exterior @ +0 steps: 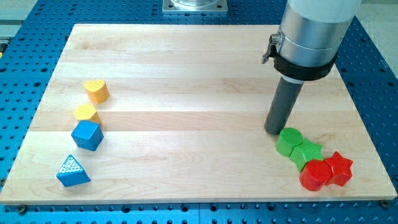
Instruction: Move the heart parallel right to the hexagon
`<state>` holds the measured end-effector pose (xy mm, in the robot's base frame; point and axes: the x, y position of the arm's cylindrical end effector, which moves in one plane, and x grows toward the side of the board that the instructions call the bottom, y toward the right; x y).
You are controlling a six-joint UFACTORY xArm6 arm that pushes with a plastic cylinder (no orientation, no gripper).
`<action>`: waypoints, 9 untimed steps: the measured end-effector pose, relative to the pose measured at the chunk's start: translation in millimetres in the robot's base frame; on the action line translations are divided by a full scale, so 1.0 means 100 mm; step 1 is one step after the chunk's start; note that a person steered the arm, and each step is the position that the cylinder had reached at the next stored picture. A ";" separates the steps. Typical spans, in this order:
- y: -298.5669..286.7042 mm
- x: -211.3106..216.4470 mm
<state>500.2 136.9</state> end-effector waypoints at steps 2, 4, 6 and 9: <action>-0.02 -0.06; -1.22 -1.61; -3.69 -2.40; -3.86 -1.57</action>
<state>342.8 -249.4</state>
